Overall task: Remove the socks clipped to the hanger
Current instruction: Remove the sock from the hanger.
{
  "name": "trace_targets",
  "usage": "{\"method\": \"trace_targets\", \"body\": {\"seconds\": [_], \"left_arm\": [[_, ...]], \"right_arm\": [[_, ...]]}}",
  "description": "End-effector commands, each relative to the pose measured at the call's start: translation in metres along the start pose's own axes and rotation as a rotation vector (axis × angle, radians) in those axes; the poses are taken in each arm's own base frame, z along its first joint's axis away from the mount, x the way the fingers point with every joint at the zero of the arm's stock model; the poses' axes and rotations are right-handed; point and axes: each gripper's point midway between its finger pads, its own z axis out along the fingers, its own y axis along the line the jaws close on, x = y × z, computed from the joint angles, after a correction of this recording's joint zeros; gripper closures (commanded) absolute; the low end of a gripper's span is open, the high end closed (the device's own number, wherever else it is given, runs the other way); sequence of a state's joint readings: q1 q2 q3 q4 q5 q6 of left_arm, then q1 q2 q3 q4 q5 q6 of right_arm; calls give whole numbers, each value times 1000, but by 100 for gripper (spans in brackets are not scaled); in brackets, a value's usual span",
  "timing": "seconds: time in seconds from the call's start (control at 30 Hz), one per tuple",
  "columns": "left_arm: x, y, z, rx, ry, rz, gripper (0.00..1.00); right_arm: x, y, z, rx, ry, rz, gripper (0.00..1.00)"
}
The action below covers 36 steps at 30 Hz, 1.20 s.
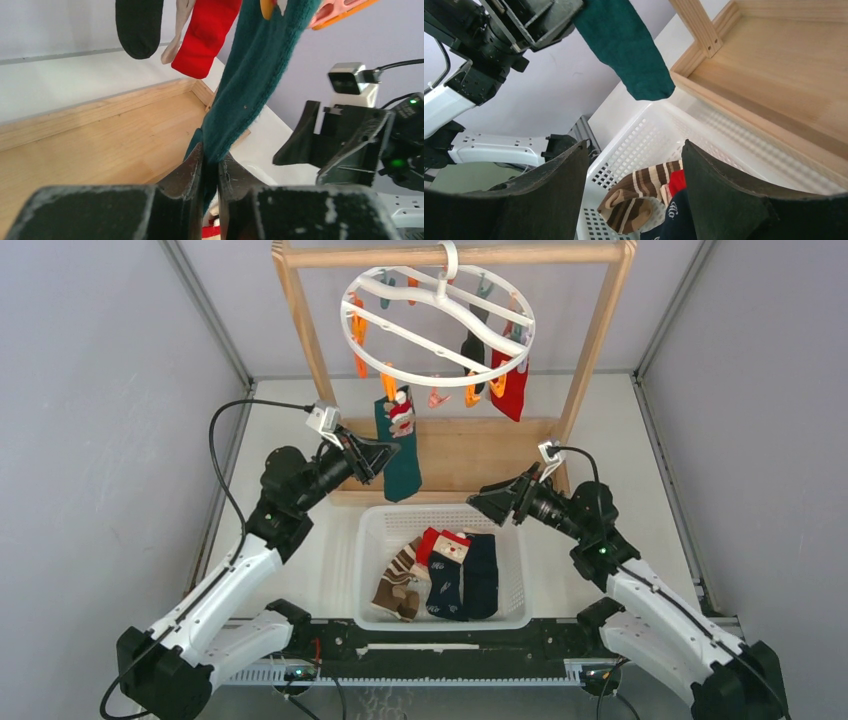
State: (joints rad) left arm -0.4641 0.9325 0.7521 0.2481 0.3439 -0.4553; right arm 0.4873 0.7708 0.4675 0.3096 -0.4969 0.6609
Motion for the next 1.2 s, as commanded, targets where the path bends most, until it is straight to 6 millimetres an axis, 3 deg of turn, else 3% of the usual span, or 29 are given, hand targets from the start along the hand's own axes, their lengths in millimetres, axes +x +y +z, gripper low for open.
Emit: {"method": "trace_targets", "body": {"seconds": [0.0,0.2,0.43,0.77,1.17], "left_arm": [[-41,-29,-3,62,-86,-11,83],[-40,-33,-3,76,-75,-32,84],[-42,-41,-6,95,-78,-67,83],[-45,-50,-8,127,-87,-123,83],[-44,-54,-7,147,-107,-166,83]], "right_arm": [[-9,15,10,-129,-24,-18,25],[-7,0,27,-145,-26,3,25],[-14,-4,48,-220,-52,54,23],[-10,-14,83,-312,-41,146,20],[-1,20,119,-454,7,178,20]]}}
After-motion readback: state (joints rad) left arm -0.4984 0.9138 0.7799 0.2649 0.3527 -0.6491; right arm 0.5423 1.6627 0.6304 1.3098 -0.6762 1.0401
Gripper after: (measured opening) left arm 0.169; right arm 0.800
